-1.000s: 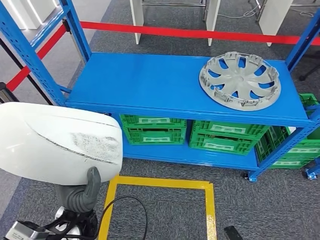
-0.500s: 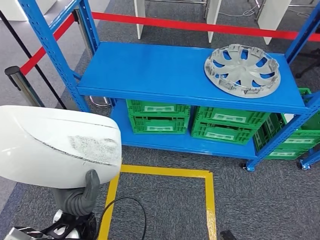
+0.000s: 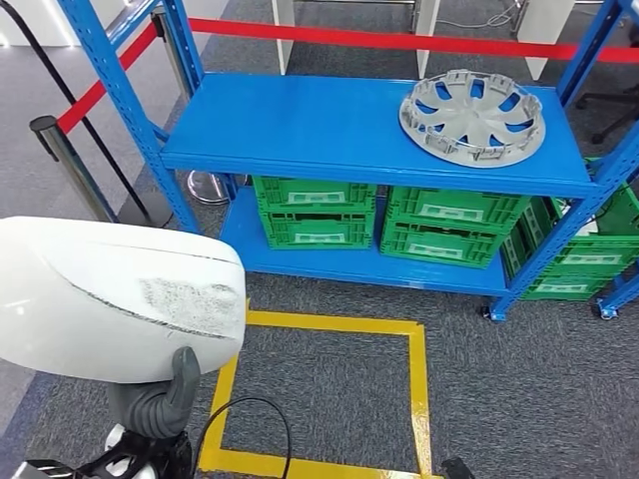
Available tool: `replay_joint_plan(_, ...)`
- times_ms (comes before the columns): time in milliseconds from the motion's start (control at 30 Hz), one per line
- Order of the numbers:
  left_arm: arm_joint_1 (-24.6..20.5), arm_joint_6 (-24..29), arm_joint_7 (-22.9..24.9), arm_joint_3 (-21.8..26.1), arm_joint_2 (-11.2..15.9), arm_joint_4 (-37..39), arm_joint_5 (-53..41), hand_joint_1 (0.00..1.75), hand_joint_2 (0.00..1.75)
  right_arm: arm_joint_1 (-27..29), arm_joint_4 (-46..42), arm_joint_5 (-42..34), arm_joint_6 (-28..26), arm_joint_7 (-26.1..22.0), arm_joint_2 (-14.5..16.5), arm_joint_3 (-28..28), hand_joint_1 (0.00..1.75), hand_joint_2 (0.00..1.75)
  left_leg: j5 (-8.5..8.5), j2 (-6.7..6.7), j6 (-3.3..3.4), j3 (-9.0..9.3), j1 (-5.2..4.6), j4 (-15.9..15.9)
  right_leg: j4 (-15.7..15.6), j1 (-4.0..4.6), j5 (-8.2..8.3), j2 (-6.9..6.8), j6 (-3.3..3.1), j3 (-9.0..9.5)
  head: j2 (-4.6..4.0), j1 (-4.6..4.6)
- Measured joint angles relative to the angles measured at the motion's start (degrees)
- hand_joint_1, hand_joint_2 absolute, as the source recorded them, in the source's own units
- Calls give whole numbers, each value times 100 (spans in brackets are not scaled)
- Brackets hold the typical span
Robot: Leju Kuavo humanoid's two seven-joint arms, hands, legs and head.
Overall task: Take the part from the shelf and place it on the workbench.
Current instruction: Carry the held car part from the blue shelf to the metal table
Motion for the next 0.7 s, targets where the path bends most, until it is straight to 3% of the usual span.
replay_joint_plan(67, -6, 8, -7, -1, 0, -11, -9, 175, 175, 9, 1, 10, 17, -23, 3, 12, 0, 0, 15, 158, 61, 521, -34, -823, 37, 16, 45, -69, 48, -53, 0, 4)
replay_joint_plan(100, -8, 10, -10, -1, -1, -17, -17, 175, 175, 9, 0, 14, 19, -31, 3, 17, 0, 0, -43, 198, 94, 636, -53, -1053, 50, 23, 68, -115, 80, -68, 0, 3)
replay_joint_plan(167, -4, 10, -14, 2, 1, -26, -36, 175, 175, 0, -1, 17, 21, -39, 3, 26, 0, 0, -59, 129, 180, 630, -65, -1188, 65, 22, 107, -219, 148, -103, 0, 9)
replay_joint_plan(200, -2, 9, -14, 5, 1, -26, -42, 175, 175, -7, -1, 15, 24, -38, 2, 28, 0, 0, -24, 83, 222, 600, -58, -1205, 100, 15, 78, -205, 181, -141, 0, 11)
replay_joint_plan(267, -4, 8, -15, 9, -4, -27, -47, 175, 175, -19, -1, 11, 30, -36, 2, 33, 0, 0, 72, -1, 309, 527, -44, -1229, 466, 3, -202, -39, 229, -322, 0, 24)
replay_joint_plan(333, -15, 17, -15, 10, -9, -24, -43, 175, 175, -31, 0, 15, 42, -14, 2, 39, 0, 0, 153, -87, 353, 422, -60, -1219, 1211, 0, -633, 125, 249, -628, 0, 31)
replay_joint_plan(367, -26, 32, -14, 12, -10, -20, -38, 175, 175, -40, 0, 30, 50, 9, 2, 43, 0, 0, 190, -139, 359, 368, -71, -1208, 1531, 2, -764, 148, 250, -746, 0, 30)
replay_joint_plan(400, -39, 51, -14, 15, -10, -15, -25, 175, 175, -56, -1, 53, 58, 36, 1, 52, 0, 0, 220, -194, 359, 320, -81, -1193, 1684, 5, -793, 159, 246, -780, 0, 29)
replay_joint_plan(433, -51, 69, -14, 18, -10, -11, -4, 175, 175, -78, -2, 80, 68, 65, -1, 67, 0, 0, 243, -252, 354, 279, -86, -1174, 1620, 8, -715, 171, 235, -708, 0, 29)
replay_joint_plan(467, -60, 84, -17, 23, -10, -8, 26, 175, 175, -106, -4, 105, 78, 91, -5, 91, 0, 0, 258, -311, 347, 245, -89, -1148, 1322, 10, -545, 208, 215, -516, 0, 29)
replay_joint_plan(533, -71, 93, -25, 36, -11, -8, 105, 175, 175, -164, -8, 133, 97, 133, -20, 146, 0, 0, 271, -410, 326, 182, -92, -1081, 507, -2, -262, 461, 165, -48, 0, 26)
replay_joint_plan(600, -79, 95, -31, 48, -14, -8, 169, 175, 175, -198, -10, 140, 108, 155, -37, 179, 0, 0, 300, -516, 271, 100, -86, -1028, 91, -10, -205, 654, 130, 190, 0, 23)
replay_joint_plan(667, -78, 85, -34, 57, -18, -10, 215, 175, 175, -202, -9, 134, 117, 162, -42, 189, 0, 0, 350, -647, 193, 29, -77, -1012, 63, -11, -195, 566, 101, 208, 0, 25)
replay_joint_plan(700, -75, 75, -36, 63, -19, -11, 234, 175, 175, -205, -10, 127, 120, 160, -43, 196, 0, 0, 344, -650, 162, 0, -80, -988, 51, -23, -174, 493, 78, 204, 0, 26)
